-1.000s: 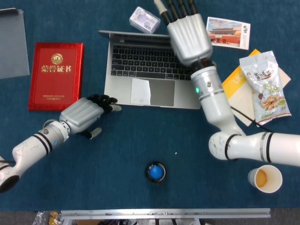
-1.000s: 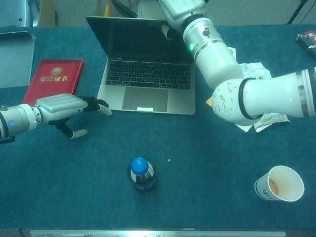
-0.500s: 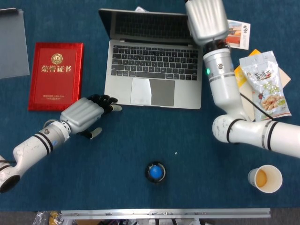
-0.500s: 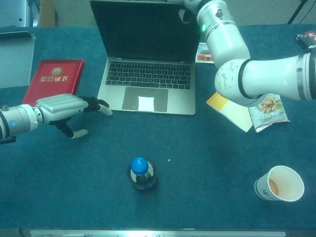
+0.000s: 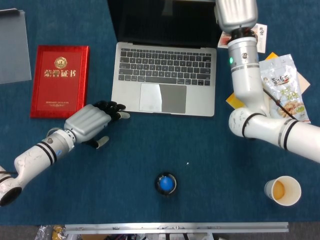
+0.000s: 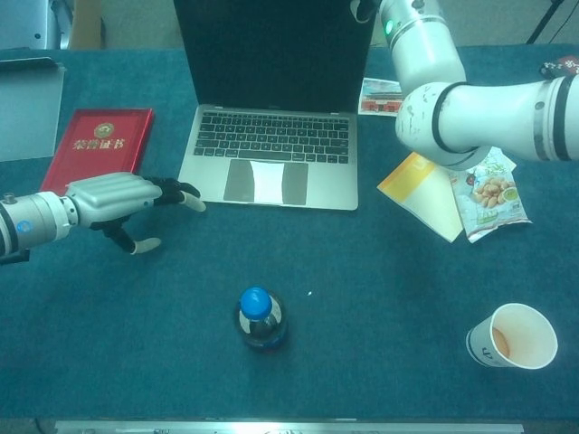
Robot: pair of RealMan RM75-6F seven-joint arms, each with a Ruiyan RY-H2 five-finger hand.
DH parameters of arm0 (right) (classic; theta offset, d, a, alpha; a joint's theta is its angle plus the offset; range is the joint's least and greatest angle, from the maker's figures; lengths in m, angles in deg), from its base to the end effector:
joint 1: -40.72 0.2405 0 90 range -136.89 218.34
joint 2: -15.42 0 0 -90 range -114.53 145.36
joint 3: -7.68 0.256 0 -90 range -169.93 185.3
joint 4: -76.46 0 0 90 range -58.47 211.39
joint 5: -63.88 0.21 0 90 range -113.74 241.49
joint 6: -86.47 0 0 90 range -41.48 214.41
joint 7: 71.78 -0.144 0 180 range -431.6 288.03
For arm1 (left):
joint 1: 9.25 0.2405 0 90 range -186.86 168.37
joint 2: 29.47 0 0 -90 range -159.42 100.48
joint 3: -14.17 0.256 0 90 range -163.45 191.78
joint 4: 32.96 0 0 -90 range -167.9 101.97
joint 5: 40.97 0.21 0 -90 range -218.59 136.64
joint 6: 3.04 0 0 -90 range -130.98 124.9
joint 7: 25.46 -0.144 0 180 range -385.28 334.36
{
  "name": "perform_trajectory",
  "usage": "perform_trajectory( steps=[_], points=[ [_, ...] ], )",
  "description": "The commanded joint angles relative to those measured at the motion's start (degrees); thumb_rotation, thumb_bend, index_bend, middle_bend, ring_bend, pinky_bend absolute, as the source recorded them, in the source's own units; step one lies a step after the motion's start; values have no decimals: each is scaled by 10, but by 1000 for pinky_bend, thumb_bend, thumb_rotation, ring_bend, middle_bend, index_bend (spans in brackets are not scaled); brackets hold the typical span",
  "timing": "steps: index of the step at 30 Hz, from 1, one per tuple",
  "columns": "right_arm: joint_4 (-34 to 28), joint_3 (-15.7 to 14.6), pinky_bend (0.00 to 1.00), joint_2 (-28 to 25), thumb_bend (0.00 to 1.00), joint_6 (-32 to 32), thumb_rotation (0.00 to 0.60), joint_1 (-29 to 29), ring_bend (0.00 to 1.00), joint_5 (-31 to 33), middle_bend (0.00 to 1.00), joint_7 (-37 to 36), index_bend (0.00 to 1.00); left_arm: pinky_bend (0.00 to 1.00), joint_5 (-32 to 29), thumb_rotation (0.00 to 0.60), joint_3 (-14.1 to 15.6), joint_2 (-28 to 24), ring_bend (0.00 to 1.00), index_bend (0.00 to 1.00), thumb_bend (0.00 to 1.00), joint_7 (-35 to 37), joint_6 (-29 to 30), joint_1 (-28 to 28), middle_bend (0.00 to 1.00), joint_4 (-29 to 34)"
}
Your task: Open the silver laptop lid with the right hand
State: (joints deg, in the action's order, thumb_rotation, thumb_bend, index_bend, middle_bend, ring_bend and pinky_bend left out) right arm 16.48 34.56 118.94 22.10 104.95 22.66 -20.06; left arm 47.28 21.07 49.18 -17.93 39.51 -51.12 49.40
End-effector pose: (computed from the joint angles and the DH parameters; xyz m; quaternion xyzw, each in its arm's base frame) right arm -0.0437 -0.4604 0.0046 0.6476 -0.2434 0.3384 0.6378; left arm -0.2276 0.2833 -0.0163 -0.8503 -0.3989 -0.2290 0.2558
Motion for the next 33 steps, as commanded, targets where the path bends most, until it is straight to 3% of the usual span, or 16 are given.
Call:
perform_trajectory(
  steps=[1,7,20,28,33],
  points=[
    [14,1,23,4,277,4,600,5,0,2,60,-2,0,0,-1,595,0,-1,28,125,417,-1,0,0,58,1],
    [-8,0,23,-2,277,2,600,1,0,-9,61,-21,0,0,-3,594,-2,-4,28,125,416,-2,3,1,58,4],
    [-224,-29,23,-96,277,-47,600,-65,0,-52,61,-54,0,0,-27,594,-21,-65,27,127,417,-15,77,36,64,50],
    [-372,-63,23,-190,281,-102,600,-143,0,-63,64,-64,0,0,-76,600,-40,-110,29,142,416,-65,183,106,90,88],
    [-447,-105,23,-256,281,-138,600,-211,0,-92,70,-97,0,0,-105,600,-47,-132,29,142,416,-86,228,144,91,104]
  ],
)
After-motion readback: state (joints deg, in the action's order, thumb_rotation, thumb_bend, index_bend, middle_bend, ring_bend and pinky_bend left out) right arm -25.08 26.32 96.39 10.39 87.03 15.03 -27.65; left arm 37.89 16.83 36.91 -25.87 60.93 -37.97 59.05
